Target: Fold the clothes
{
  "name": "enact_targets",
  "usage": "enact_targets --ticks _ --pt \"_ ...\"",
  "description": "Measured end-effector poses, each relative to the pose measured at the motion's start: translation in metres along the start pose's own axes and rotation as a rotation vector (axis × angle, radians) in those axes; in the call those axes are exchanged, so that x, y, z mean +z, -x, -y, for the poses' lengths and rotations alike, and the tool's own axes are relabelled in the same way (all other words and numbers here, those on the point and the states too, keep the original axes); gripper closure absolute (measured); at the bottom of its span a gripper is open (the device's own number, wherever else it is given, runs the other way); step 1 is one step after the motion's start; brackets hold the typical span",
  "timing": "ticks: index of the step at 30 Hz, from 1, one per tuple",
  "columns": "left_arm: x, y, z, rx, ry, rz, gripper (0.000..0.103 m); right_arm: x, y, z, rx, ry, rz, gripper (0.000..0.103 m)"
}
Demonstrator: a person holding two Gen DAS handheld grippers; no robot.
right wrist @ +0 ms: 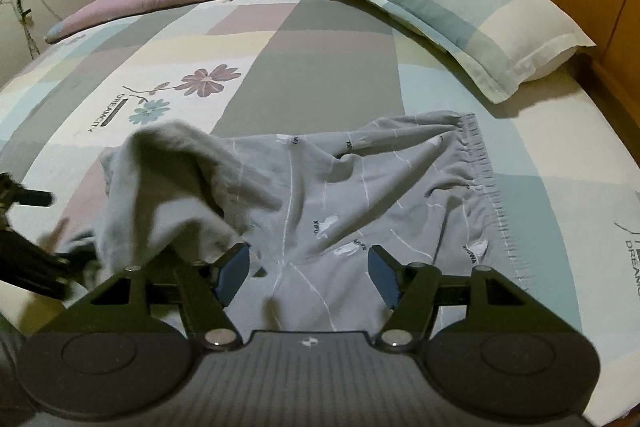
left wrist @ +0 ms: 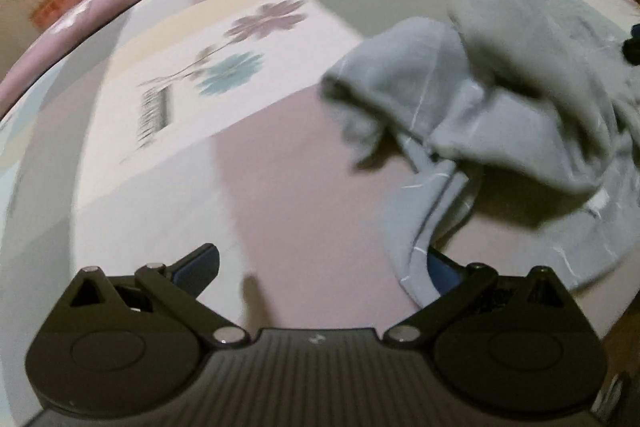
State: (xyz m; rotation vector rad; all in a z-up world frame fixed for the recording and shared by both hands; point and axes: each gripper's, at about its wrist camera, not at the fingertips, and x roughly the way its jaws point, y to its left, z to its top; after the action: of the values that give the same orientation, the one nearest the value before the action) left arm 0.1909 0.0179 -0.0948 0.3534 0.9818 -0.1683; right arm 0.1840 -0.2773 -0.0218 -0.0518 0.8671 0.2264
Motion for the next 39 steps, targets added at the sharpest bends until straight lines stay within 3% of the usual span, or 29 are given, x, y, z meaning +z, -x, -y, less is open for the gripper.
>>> enact_targets --ticks 5,8,12,17,20,26,30,31,36,39 --pt "-0.023 0.022 -0.034 0.04 0.054 -0.028 0.001 0.005 0.008 -0.017 0.013 0.047 0.018 0.033" --pt "-0.026 0.039 -0.042 -0.013 0.071 -0.018 0.001 0.01 0.013 -0.028 0.031 0.074 0.031 0.032" --pt "-0.021 0.06 -0.027 -0.129 -0.013 0.034 0.001 0.024 0.012 -0.054 0.089 0.132 0.047 0.032" --pt "-0.011 0.066 -0.023 -0.139 -0.031 0.087 0.001 0.039 0.005 -0.094 0.144 0.22 0.07 0.033" --pt "-0.009 0.063 -0.023 -0.125 -0.013 0.101 0.001 0.037 0.001 -0.101 0.161 0.225 0.057 0.033" --pt "-0.004 0.021 0.003 -0.253 -0.014 0.082 0.001 0.026 -0.007 -0.095 0.162 0.205 0.014 0.033" --pt "-0.009 -0.015 0.02 -0.336 -0.001 -0.006 0.0 0.02 -0.006 -0.084 0.153 0.186 0.004 0.033" --pt "-0.013 -0.013 0.02 -0.331 0.0 0.035 0.0 0.018 -0.005 -0.081 0.152 0.182 0.004 0.033" --pt "-0.024 -0.012 0.017 -0.347 -0.01 0.095 0.0 0.012 -0.007 -0.071 0.161 0.159 0.004 0.033" --pt "-0.025 -0.011 0.016 -0.35 -0.025 0.09 0.0 0.007 -0.01 -0.067 0.172 0.138 -0.005 0.033"
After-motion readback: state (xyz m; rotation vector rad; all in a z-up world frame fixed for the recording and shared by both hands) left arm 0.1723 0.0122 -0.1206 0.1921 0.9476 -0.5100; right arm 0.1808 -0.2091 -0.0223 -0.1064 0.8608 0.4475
